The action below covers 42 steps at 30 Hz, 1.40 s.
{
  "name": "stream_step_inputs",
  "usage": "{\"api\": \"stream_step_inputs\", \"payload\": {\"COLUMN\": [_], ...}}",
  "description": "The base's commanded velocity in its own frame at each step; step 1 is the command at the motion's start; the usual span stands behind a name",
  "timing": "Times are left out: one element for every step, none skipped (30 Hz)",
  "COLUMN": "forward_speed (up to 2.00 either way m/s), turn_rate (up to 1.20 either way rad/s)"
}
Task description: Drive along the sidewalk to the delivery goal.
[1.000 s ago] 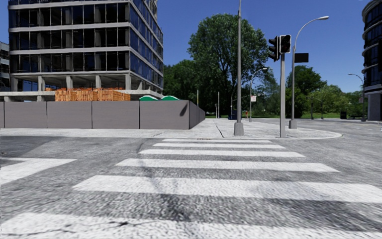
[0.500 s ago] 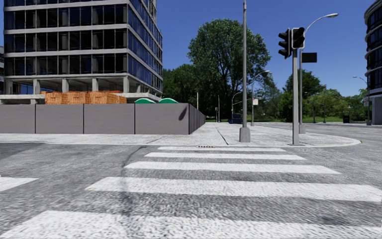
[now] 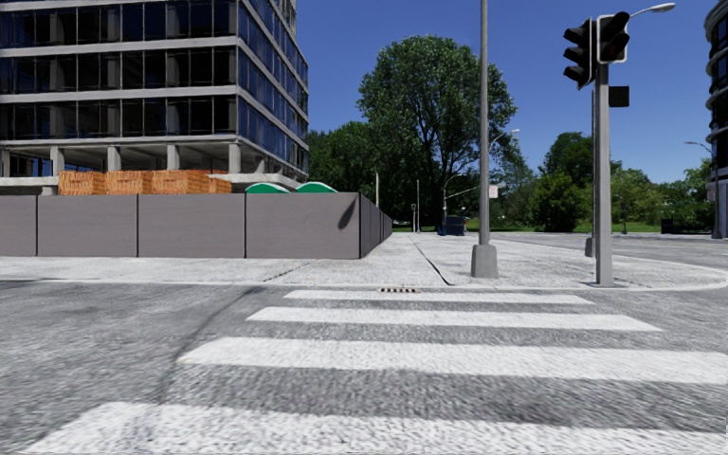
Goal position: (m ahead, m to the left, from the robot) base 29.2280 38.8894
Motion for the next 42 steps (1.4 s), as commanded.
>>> {"api": "stream_step_inputs", "payload": {"forward_speed": [2.0,2.0,2.0,2.0,2.0,2.0,2.0,2.0,2.0,2.0,2.0,2.0,2.0,2.0,2.0,2.0,2.0,2.0,2.0,2.0,2.0,2.0,2.0,2.0,2.0,2.0,2.0,2.0,2.0,2.0,2.0,2.0,2.0,2.0,2.0,2.0,2.0,2.0,2.0,2.0,2.0,2.0], "turn_rate": [0.0,0.0,0.0,0.0,0.0,0.0,0.0,0.0,0.0,0.0,0.0,0.0,0.0,0.0,0.0,0.0,0.0,0.0,0.0,0.0,0.0,0.0,0.0,0.0,0.0,0.0,0.0,0.0,0.0,0.0,0.0,0.0,0.0,0.0,0.0,0.0,0.0,0.0,0.0,0.0,0.0,0.0]}}
